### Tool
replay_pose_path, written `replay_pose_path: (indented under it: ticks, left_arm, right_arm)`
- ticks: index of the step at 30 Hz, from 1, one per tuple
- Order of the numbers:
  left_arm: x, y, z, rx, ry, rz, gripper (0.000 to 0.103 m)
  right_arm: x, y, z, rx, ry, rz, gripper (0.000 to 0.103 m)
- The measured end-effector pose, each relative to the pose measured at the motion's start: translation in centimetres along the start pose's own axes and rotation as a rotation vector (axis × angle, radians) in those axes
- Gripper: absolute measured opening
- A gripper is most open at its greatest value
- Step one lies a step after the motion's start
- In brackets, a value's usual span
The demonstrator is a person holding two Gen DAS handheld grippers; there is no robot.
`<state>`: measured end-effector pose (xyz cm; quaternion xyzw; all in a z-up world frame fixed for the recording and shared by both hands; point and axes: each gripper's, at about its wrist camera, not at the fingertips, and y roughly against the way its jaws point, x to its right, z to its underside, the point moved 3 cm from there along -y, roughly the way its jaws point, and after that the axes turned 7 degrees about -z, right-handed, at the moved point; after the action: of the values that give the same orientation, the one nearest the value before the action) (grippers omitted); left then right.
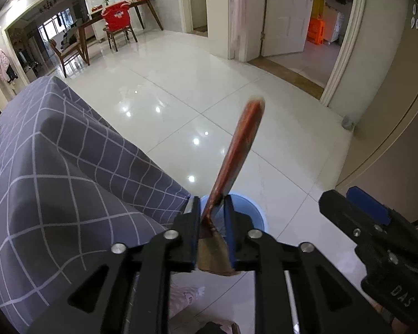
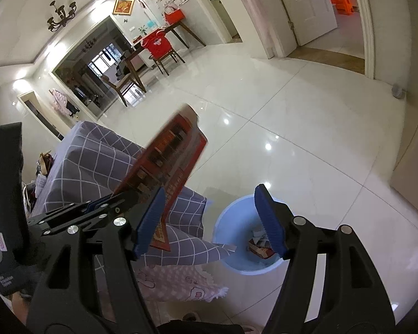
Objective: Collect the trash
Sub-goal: 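Drop the cardboard strip and newspaper into the blue bucket with both tools, then grasp the snack wrapper with the left tool while the right tool grasps the white bottle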
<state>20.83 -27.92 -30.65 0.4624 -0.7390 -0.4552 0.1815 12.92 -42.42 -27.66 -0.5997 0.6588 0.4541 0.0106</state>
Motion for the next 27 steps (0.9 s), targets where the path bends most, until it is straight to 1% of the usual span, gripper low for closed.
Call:
replay_pose_path:
  ticks: [1, 2, 5, 10, 15, 19, 22, 23, 27]
  left_arm:
    - [0.0, 0.0, -0.1, -0.003, 0.002, -0.013, 0.044]
    - [-0.2, 0.0, -0.2, -0.004, 0.004, -0.016, 0.062]
    - [-0.4, 0.8, -0.3, 0.018, 0.010, 0.000, 0.063]
    - [-0.7, 2.0, 0.0, 0.023, 0.011, -0.019, 0.063]
    - [-2.0, 4.8, 0.0, 0.069, 0.035, -0.028, 0.063]
    - [-3.7, 7.7, 0.0, 0.117, 0.055, -0.040, 0.063]
    - [-5.7, 10.3, 0.2, 0.165, 0.073, -0.056, 0.063]
    - [-6.5, 11.1, 0.5, 0.181, 0.079, -0.064, 0.065]
    - [-10.4, 14.3, 1.4, 0.229, 0.117, -0.105, 0.067]
  right_arm:
    - [0.0, 0.0, 0.1, 0.002, -0.001, 0.002, 0.066]
    - [0.1, 0.1, 0.1, 0.002, -0.002, 0.002, 0.066]
    - [0.0, 0.3, 0.3, 0.002, 0.001, 0.005, 0.066]
    - [-0.7, 0.9, 0.4, 0.005, 0.007, 0.001, 0.066]
    - [-2.7, 2.2, 0.2, 0.023, 0.040, -0.020, 0.066]
    - [-5.5, 3.5, -0.1, 0.046, 0.081, -0.051, 0.066]
    - [-8.0, 4.1, -0.1, 0.060, 0.117, -0.076, 0.068]
    - [-8.8, 4.4, -0.2, 0.064, 0.130, -0.085, 0.068]
    - [-14.0, 4.5, -0.2, 0.067, 0.202, -0.136, 0.069]
